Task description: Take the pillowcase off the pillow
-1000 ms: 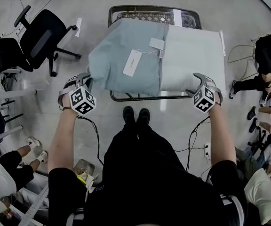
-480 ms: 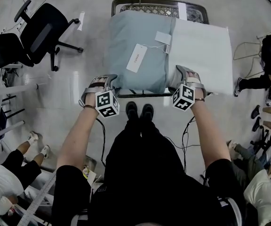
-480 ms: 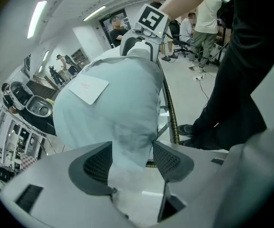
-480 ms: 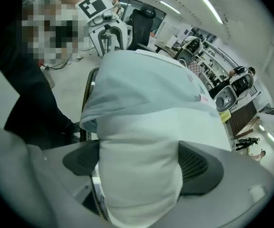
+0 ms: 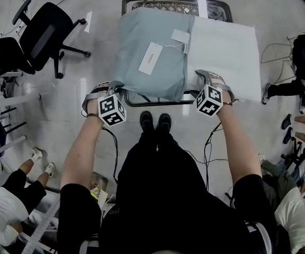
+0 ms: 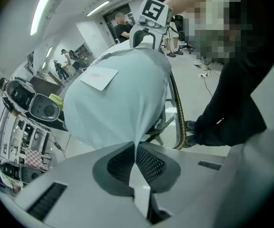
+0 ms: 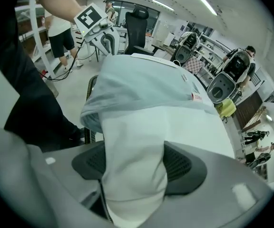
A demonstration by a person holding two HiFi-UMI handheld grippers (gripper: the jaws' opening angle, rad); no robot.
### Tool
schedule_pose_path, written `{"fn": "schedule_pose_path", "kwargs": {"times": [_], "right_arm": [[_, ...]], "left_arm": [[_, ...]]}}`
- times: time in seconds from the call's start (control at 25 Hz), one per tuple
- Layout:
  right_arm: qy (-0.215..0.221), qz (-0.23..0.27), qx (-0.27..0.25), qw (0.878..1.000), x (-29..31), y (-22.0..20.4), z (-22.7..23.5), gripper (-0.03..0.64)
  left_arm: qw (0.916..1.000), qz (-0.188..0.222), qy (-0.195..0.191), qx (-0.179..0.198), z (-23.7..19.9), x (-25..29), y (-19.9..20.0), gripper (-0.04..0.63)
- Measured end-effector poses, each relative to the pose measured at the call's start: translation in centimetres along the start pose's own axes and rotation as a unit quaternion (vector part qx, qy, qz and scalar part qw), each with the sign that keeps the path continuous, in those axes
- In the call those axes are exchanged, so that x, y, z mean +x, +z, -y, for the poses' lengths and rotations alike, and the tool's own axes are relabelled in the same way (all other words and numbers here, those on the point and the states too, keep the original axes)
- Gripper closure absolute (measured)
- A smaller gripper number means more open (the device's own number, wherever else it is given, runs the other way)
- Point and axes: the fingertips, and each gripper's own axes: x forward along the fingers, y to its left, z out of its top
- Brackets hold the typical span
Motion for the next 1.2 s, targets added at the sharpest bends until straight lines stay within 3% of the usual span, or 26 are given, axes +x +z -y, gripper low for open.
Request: {"fn": "schedule_pose_path", "kwargs": {"times": [0.28,0.44,0.92,1.2], "right_arm": [[0.023,0.017,0.027,0.999,-0.9,0.5,0.9,0.277],[0.031,0.017,0.037,0.999,-1.1,0.5,0.8,0.279],[0.034,0.007,0.067,0.997,-1.5,0.0,-0.1,0.282],[0.040,0.003,0.073,0.996,-2.0,-0.7,-0.7,0.285]], "left_arm": [[0.9985,-0.023,0.046,0.019,-4.9,-3.2,-4.3,0.586],[0.9974,-0.035,0.063,0.001,-7.9,-3.7,-6.4,0.586],[0.9932,-0.053,0.104,-0.009,-15.3,-3.2,-7.7,0.586],[0.9894,-0.058,0.126,-0.043,-18.5,-3.3,-8.2,0.586]]}}
